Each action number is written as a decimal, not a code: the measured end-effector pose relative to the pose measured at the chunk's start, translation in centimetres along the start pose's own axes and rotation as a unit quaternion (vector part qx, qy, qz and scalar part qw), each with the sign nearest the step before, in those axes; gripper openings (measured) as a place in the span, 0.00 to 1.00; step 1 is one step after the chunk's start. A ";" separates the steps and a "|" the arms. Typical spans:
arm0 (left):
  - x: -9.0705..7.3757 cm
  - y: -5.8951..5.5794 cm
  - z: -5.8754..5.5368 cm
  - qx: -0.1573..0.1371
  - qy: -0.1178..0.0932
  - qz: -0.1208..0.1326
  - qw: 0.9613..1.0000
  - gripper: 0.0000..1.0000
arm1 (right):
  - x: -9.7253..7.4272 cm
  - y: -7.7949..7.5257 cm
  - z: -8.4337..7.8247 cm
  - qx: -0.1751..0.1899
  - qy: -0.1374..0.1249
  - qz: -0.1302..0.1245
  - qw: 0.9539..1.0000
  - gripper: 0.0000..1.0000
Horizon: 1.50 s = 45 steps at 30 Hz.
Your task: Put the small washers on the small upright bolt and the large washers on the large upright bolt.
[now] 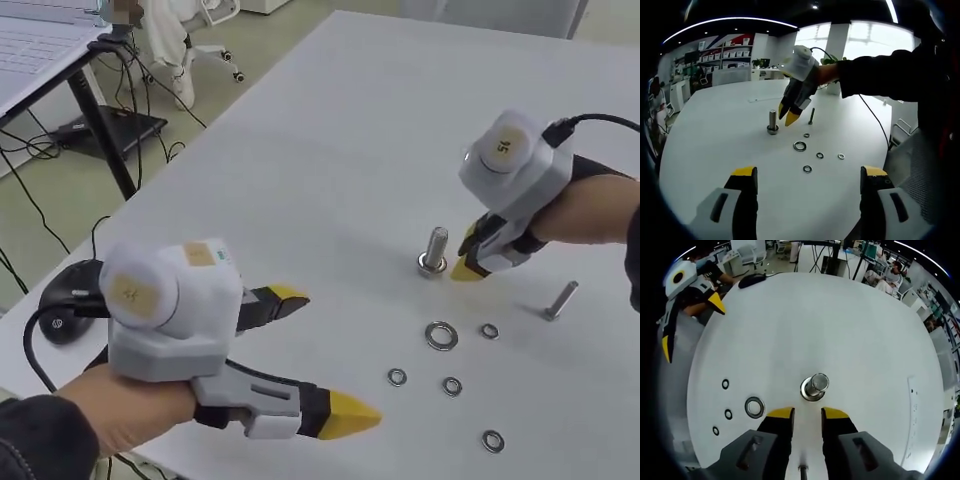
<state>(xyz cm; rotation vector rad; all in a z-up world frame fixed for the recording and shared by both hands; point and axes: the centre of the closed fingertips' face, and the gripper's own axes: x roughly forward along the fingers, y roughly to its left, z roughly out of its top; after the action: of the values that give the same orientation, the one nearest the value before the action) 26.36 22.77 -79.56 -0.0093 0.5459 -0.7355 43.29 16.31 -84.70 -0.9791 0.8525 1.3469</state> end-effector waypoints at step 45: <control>-0.4 -0.7 0.8 0.013 -0.020 -0.006 1.000 0.84 | 1.3 7.8 -0.8 -0.007 0.018 0.044 0.999 0.40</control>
<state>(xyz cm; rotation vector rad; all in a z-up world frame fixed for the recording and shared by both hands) 26.04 22.38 -78.59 -0.0035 0.4989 -0.7515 35.58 15.86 -86.78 -0.9894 0.9233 1.4157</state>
